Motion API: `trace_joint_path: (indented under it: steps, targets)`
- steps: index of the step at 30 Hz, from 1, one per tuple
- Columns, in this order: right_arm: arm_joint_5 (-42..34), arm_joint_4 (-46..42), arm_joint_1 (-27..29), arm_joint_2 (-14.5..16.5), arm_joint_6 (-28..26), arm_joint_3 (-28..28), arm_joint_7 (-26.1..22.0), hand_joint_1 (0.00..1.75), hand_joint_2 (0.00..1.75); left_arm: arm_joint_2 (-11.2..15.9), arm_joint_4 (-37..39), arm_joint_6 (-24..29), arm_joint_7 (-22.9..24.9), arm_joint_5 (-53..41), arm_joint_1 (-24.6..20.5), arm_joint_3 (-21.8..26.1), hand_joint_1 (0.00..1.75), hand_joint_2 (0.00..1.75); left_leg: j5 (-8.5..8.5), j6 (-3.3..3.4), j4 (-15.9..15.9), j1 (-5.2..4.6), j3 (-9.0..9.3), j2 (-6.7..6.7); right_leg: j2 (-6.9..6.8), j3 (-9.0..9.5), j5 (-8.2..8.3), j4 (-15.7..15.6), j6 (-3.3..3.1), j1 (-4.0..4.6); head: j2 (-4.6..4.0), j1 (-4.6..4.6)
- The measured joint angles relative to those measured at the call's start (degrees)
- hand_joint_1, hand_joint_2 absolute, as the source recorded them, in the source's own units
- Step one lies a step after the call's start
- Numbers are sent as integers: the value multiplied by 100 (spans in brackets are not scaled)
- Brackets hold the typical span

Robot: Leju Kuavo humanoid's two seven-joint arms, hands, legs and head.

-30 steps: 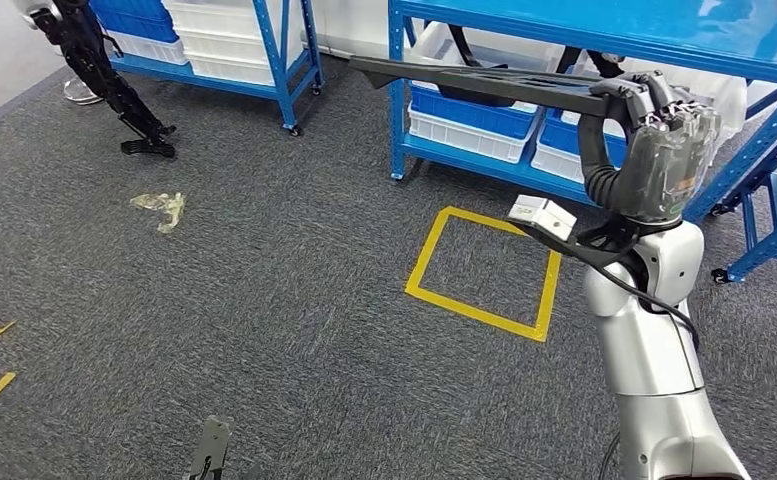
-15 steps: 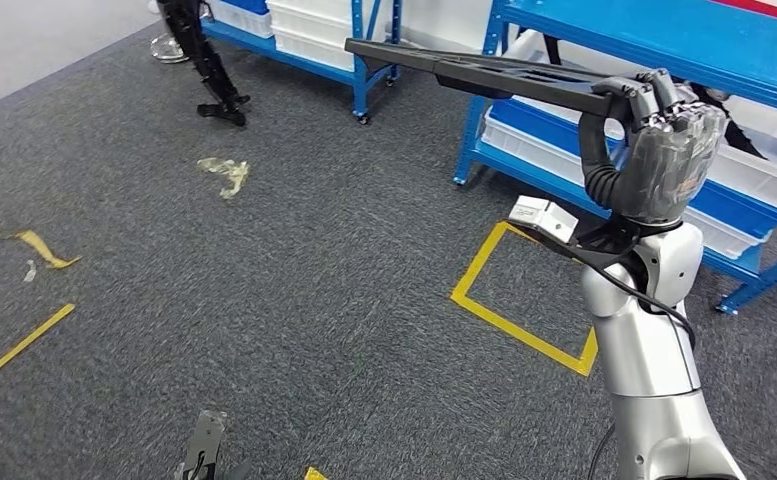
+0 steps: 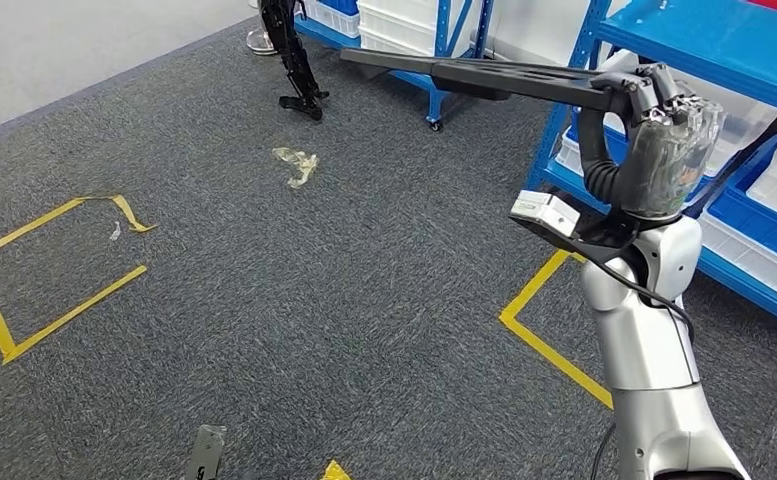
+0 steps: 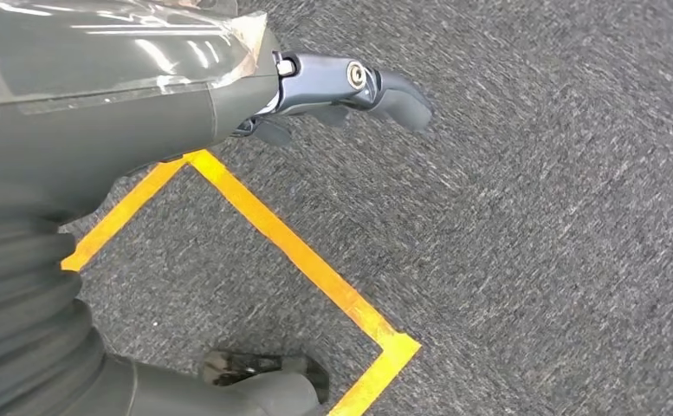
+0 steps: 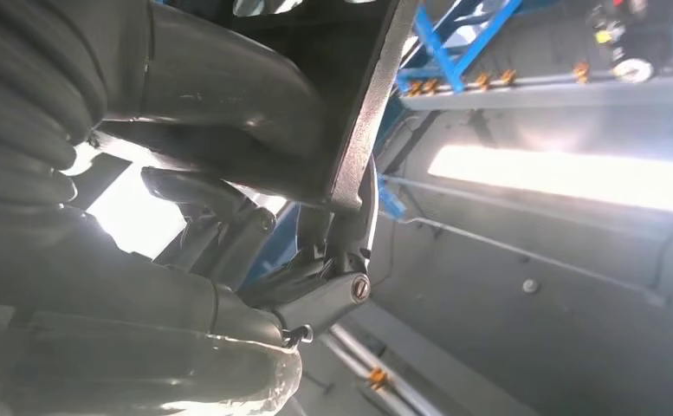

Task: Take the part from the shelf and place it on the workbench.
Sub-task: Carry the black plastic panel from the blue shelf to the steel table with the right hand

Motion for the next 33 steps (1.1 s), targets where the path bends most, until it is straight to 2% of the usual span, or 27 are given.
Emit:
trace_joint_path:
  steps: [1, 2, 3, 4, 5, 7, 8, 9, 10, 12, 13, 14, 16, 18, 19, 20, 21, 22, 23, 25, 27, 28, 30, 31, 32, 33]
  targets:
    - [-15, 0, -4, -3, 0, -1, -10, 175, 175, -2, 0, -1, 1, -3, -1, -1, 0, 175, -178, -24, 397, 16, -193, 147, -70, 1, -6, 0, -22, 11, 0, -12]
    - [-23, 1, -6, -7, 0, 0, -16, 175, 175, -5, 0, -3, 1, -5, 1, -2, 0, 175, -306, -44, 757, 41, -373, 221, -142, 1, -13, 0, -29, 21, 0, -11]
    - [-30, 1, -5, -7, 0, 2, -20, 175, 175, -9, 0, -5, -1, -5, 8, -2, 0, 175, -349, -60, 966, 64, -482, 253, -214, 2, -18, 0, -32, 26, 0, -11]
    - [-33, 1, -6, -7, 0, 3, -20, 175, 175, -11, 0, -7, -2, -5, 13, -3, 0, 175, -299, -74, 971, 88, -487, 275, -282, 5, -24, 1, -33, 27, 0, -13]
    - [-36, 1, -8, -8, 0, 5, -20, 175, 175, -12, 0, -8, -3, -5, 16, -3, 0, 175, -163, -86, 746, 111, -370, 313, -347, 12, -33, 2, -28, 26, 0, -12]
    - [-38, 0, -20, -10, 0, 9, -20, 175, 175, -15, -1, -8, -4, -6, 10, -3, 0, 175, 132, -104, -21, 124, 68, 543, -462, 30, -66, 11, 11, 49, 0, -14]
    - [-38, -1, -32, -16, 0, 11, -20, 175, 175, -19, -2, -10, -7, -7, 5, -3, 0, 175, 216, -89, -322, 114, 243, 640, -512, 37, -88, 17, 44, 71, 0, -2]
    - [-40, -1, -43, -23, 0, 15, -20, 175, 175, -23, -2, -11, -9, -7, 1, -3, 0, 175, 244, -64, -490, 93, 342, 699, -561, 45, -105, 20, 78, 93, 0, 15]
    - [-42, -1, -51, -26, 0, 22, -20, 175, 175, -26, -2, -13, -10, -8, -1, -3, 0, 175, 232, -26, -536, 60, 364, 679, -616, 55, -120, 16, 114, 117, 0, 34]
    - [-44, -1, -56, -26, 0, 43, -20, 175, 175, -16, -2, -14, -12, -8, 4, -3, 0, 175, 245, 72, -560, 22, 370, 526, -716, 78, -152, 8, 184, 102, 0, 56]
    - [-44, -1, -54, -26, 0, 53, -20, 175, 175, -10, -3, -13, -14, -8, 5, -2, 0, 175, 252, 117, -578, 14, 388, 455, -667, 73, -192, 50, 213, 82, 0, 57]
    - [-45, -1, -57, -34, 0, 59, -20, 175, 175, 1, -3, -12, -16, -8, 1, -1, 0, 175, 261, 159, -595, 17, 408, 387, -547, 15, -271, 187, 223, 59, 0, 61]
    - [-49, 2, -56, -62, 0, 63, -20, 175, 175, 11, -4, -14, -21, -10, -12, 2, 0, 175, 271, 216, -609, 29, 422, 253, -219, -289, -521, 795, 191, 37, 0, 84]
    - [-55, 7, -36, -85, 0, 66, -20, 175, 175, 4, -4, -21, -26, -25, -14, 1, 0, 175, 275, 242, -607, 24, 417, 95, -60, -702, -732, 1511, 166, 54, 0, 100]
    - [-60, 9, -22, -92, 0, 69, -20, 175, 175, -2, -4, -24, -30, -37, -9, 0, 0, 175, 275, 246, -605, 21, 416, 13, -26, -809, -736, 1652, 175, 62, 0, 102]
    - [-68, 9, -10, -98, 0, 74, -21, 175, 175, -5, -4, -25, -32, -49, -5, -1, 0, 175, 276, 247, -604, 18, 418, -77, -1, -802, -644, 1559, 200, 65, 0, 101]
    - [-77, 9, -6, -104, 0, 78, -22, 175, 175, -8, -4, -25, -34, -60, -2, -2, 0, 175, 279, 246, -602, 19, 422, -160, 34, -687, -487, 1257, 230, 65, 0, 101]
    - [-80, 9, -11, -108, 0, 83, -23, 175, 175, -10, -4, -22, -34, -63, -2, -2, 0, 175, 282, 240, -600, 22, 422, -235, 128, -514, -309, 849, 254, 59, 0, 102]
    - [-74, 8, -18, -110, 0, 87, -20, 175, 175, -13, -4, -18, -33, -66, -3, -3, 0, 175, 282, 227, -590, 13, 415, -309, 224, -337, -147, 470, 251, 58, 0, 100]
    - [-21, 6, -26, -104, 0, 95, 14, 175, 175, -24, -4, -9, -32, -69, 0, -5, 0, 175, 295, 182, -589, 0, 394, -430, 337, -156, 0, 102, 204, 59, 0, 94]
    - [60, 4, -26, -70, 0, 110, 80, 175, 175, -24, -3, 0, -23, -79, 11, -7, 0, 175, 312, 127, -607, 0, 372, -526, 236, -126, 35, 65, 145, 46, 0, 90]
    - [91, 3, -29, -51, 0, 122, 114, 175, 175, -21, -3, 5, -15, -91, 15, -9, 0, 175, 288, 102, -583, -7, 347, -471, 180, -111, 46, 51, 121, 31, 0, 87]
    - [125, -4, -44, -28, 0, 143, 167, 175, 175, -20, -4, 15, 2, -123, 8, -15, 0, 175, 82, 50, -263, -17, 185, -158, 62, -80, 56, 21, 42, 7, 0, 57]
    - [128, -7, -50, -29, 0, 148, 184, 175, 175, -26, -4, 17, 9, -138, 1, -20, 0, 175, -89, 24, 72, -13, 26, 38, 1, -74, 49, 19, 12, 23, 0, 45]
    - [128, -8, -53, -31, 0, 148, 197, 175, 175, -31, -4, 19, 17, -151, -4, -25, 0, 175, -257, 0, 462, 7, -161, 160, -64, -72, 41, 20, -18, 37, 0, 31]
    - [128, -8, -52, -32, 0, 149, 206, 175, 175, -37, -4, 19, 29, -165, -4, -31, 0, 175, -366, -20, 794, 28, -328, 220, -131, -71, 34, 20, -30, 49, 0, 31]
